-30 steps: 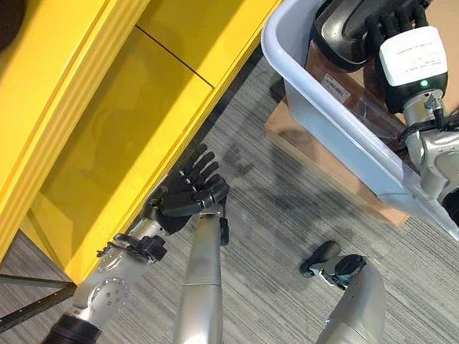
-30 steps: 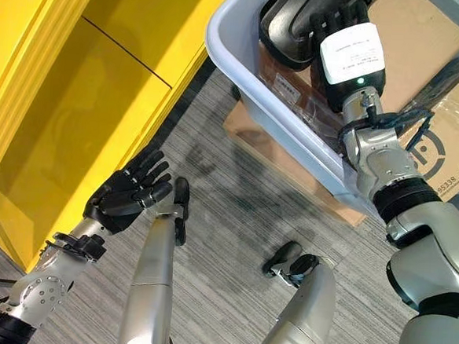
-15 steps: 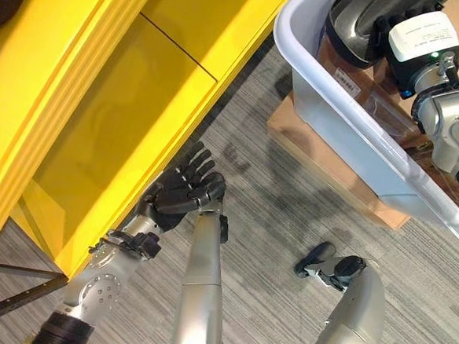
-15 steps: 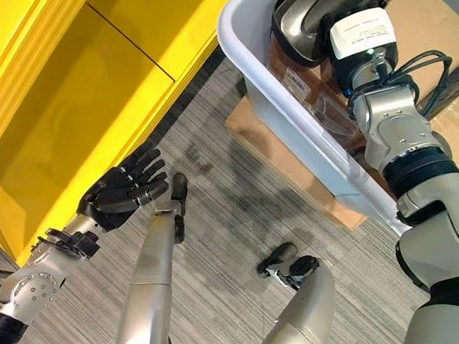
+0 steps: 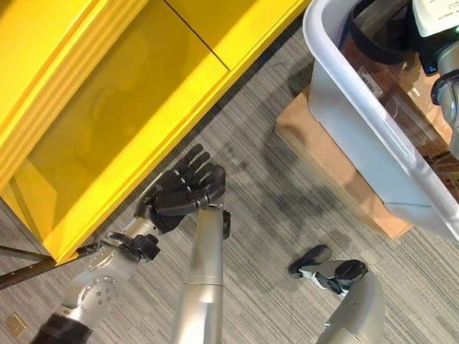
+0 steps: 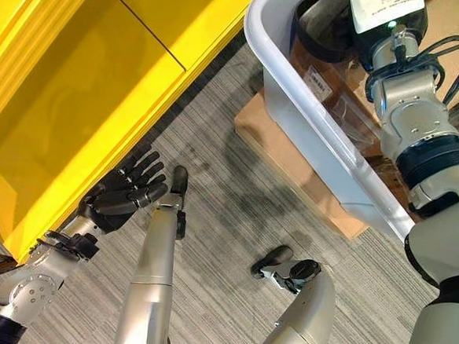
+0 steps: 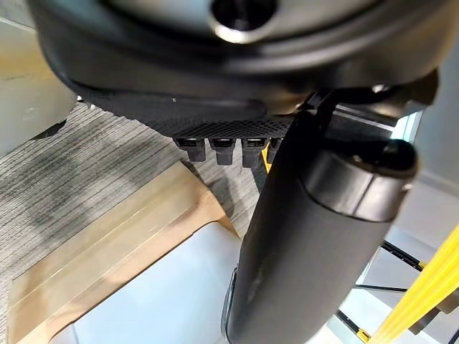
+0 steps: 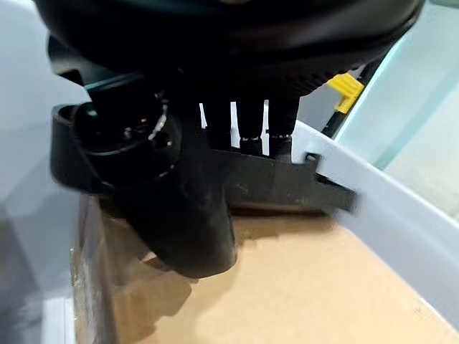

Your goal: Move parts from the plastic box to the shelf.

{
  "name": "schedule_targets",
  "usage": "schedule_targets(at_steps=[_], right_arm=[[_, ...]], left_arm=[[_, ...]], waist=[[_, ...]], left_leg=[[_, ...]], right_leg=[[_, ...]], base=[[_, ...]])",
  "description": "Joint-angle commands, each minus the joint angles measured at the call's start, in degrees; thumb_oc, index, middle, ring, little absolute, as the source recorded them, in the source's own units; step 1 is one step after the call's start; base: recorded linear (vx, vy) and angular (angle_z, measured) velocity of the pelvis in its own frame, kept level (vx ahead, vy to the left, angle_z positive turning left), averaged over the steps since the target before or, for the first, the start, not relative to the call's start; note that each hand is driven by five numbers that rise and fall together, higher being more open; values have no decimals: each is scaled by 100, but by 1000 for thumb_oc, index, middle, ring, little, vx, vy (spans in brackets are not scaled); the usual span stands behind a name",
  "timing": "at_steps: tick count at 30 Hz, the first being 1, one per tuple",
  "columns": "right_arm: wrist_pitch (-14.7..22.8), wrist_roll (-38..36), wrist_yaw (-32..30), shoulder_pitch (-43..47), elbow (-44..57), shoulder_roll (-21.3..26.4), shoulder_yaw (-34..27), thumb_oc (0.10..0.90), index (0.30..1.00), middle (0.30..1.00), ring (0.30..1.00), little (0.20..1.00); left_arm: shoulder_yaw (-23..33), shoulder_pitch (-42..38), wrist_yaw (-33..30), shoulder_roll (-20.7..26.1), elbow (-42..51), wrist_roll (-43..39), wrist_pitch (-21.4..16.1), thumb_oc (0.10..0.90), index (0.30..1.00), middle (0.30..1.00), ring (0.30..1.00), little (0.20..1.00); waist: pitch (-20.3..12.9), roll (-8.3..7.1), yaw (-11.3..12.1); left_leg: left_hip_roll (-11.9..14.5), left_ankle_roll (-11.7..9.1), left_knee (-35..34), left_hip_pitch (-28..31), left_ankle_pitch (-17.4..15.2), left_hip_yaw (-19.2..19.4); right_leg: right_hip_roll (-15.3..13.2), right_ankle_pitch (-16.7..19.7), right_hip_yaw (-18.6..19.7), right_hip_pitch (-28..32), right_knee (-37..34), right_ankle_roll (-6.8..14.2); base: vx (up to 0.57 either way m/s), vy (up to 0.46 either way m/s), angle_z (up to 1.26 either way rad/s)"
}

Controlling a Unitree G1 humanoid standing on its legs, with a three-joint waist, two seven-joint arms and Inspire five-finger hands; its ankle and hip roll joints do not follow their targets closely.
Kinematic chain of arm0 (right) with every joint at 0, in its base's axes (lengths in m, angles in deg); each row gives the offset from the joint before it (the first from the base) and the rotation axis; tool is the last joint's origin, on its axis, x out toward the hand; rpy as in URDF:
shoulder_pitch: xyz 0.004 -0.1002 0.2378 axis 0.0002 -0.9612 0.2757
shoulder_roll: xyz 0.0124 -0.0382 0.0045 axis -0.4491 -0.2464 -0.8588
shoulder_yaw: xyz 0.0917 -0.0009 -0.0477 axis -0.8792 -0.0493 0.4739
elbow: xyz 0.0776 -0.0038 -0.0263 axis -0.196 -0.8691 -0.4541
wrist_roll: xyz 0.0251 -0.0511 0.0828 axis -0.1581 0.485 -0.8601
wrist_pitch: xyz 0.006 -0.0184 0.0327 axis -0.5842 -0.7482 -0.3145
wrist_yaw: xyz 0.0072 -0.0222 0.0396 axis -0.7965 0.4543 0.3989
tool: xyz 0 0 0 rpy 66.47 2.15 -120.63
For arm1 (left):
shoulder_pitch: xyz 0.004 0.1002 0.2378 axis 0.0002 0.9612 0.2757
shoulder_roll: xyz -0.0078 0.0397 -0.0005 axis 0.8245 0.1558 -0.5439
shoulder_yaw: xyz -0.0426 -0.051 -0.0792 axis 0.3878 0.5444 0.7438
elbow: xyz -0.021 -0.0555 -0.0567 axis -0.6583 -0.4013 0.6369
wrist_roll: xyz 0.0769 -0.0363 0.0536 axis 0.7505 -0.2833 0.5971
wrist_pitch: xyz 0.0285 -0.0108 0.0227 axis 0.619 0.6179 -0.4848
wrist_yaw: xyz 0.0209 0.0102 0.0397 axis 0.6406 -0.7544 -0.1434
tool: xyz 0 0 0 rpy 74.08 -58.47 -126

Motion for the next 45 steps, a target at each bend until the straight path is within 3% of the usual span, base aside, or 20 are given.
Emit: schedule_targets(at_steps=[1, 9, 19, 21, 31, 36, 40, 41, 45], right_arm=[[-27, 144, -48, -97, -200, 135, -109, 400, 300, 300, 300, 300], [0, 148, -243, -209, -185, 62, -121, 400, 300, 300, 300, 300], [226, 96, -980, -336, 104, -13, -425, 400, 300, 300, 300, 300], [437, 167, -1220, -446, 311, -48, -575, 400, 300, 300, 300, 300], [705, 413, -1650, -831, 1096, 19, -1102, 400, 300, 300, 300, 300], [720, 407, -1667, -1119, 1498, 130, -1439, 400, 300, 300, 300, 300], [719, 393, -1631, -1157, 1574, 216, -1484, 400, 300, 300, 300, 300], [674, 326, -1659, -1209, 1603, 238, -1551, 400, 300, 300, 300, 300], [537, 129, -1698, -1323, 1671, 326, -1692, 400, 300, 300, 300, 300]], left_arm=[[301, -158, 272, 203, 571, -255, -423, 900, 1000, 1000, 1000, 1000], [245, -323, 283, 263, 509, -364, -472, 900, 1000, 1000, 1000, 1000], [176, -313, 404, 223, 573, -368, -543, 900, 1000, 1000, 1000, 1000], [162, -273, 442, 146, 643, -291, -562, 900, 1000, 1000, 1000, 1000], [210, -246, 400, 73, 804, -299, -623, 900, 1000, 1000, 1000, 1000], [260, -197, 403, -80, 907, -197, -552, 900, 1000, 1000, 1000, 1000], [278, -210, 369, -77, 952, -263, -698, 900, 1000, 1000, 1000, 1000], [318, -205, 350, -90, 994, -335, -732, 900, 1000, 1000, 1000, 1000], [367, -209, 426, -133, 959, -229, -662, 900, 1000, 1000, 1000, 1000]], waist=[[-12, 84, 53], [-12, 123, 7], [-12, 110, -55], [-12, 94, -84], [-12, 57, -258], [-12, 10, -365], [-12, 9, -396], [-12, 18, -387], [-12, -8, -418]], left_leg=[[164, 332, 1291, 188, -1539, 204], [208, 304, 1213, 211, -1531, 264], [336, 197, 704, 499, -1352, 437], [371, 159, 426, 734, -1282, 540], [500, 26, -410, 1676, -1031, 965], [547, -60, -1019, 2617, -826, 1333], [537, -74, -1220, 2927, -794, 1456], [546, -21, -1346, 2985, -652, 1526], [519, -31, -1548, 3364, -606, 1657]], right_leg=[[516, 380, 200, -307, -108, 423], [544, 440, 234, -307, -250, 444], [663, 643, 201, -86, -735, 484], [740, 721, 183, 129, -1002, 491], [1003, 1011, 259, 941, -1950, 520], [1101, 1199, 261, 1699, -2619, 577], [1121, 1255, 264, 1930, -2796, 592], [1156, 1386, 213, 1971, -2925, 528], [1183, 1450, 210, 2282, -3159, 560]], base=[[-26, 37, -1], [-19, 16, -1], [-58, 21, -3], [-61, 25, -4], [-49, 54, -12], [-15, 94, -25], [1, 58, -7], [-34, 43, -2], [15, 34, -2]])
